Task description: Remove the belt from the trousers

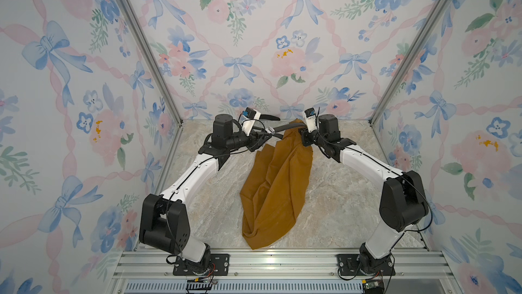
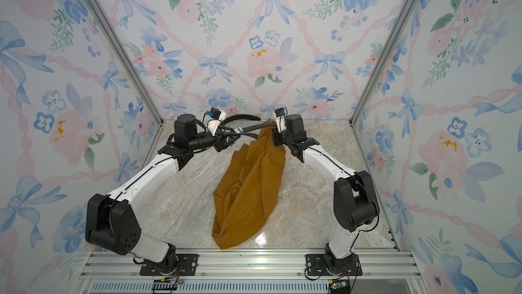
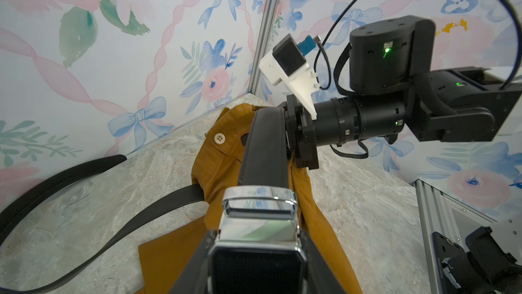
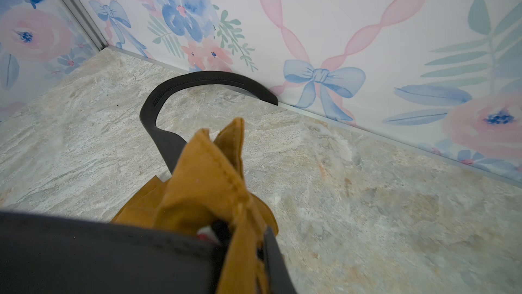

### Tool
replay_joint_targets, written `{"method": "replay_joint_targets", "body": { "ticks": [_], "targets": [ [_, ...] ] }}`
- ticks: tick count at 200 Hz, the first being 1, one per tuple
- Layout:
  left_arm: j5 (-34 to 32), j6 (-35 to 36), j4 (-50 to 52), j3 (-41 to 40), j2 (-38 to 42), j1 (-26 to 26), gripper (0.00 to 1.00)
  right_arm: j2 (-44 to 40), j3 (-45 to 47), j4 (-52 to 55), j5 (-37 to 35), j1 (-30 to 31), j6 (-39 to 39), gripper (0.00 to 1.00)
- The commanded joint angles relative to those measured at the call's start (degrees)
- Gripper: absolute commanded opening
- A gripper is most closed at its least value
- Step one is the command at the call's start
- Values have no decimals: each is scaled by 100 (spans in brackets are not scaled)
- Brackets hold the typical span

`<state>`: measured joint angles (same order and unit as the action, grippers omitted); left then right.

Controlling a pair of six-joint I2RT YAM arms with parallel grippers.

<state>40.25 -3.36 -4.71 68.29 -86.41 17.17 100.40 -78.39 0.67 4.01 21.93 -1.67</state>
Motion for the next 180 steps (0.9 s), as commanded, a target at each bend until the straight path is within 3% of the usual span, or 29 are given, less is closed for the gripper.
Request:
{"method": "replay_joint_targets", "body": {
  "ticks": [1,34,70,122,180],
  "targets": [
    [-558,374,-346,-240,65,-34,13,-408,-518,-477,-724,5,-448,0],
    [-912,1039,-357,-408,221,10,51,-510,-1086,-194,-671,374,-1466,0],
    [-1456,1886,-355,-444,660,135,69,-515,-1686,580,-636,599,-2034,0],
    [-1749,2440,-364,-102,575,688,75,-788,-1224,436,-538,1085,-2505,0],
    [-1838,2029,-355,613,-210,1062,65,-866,-948,389,-618,1268,-2329,0]
  ]
}}
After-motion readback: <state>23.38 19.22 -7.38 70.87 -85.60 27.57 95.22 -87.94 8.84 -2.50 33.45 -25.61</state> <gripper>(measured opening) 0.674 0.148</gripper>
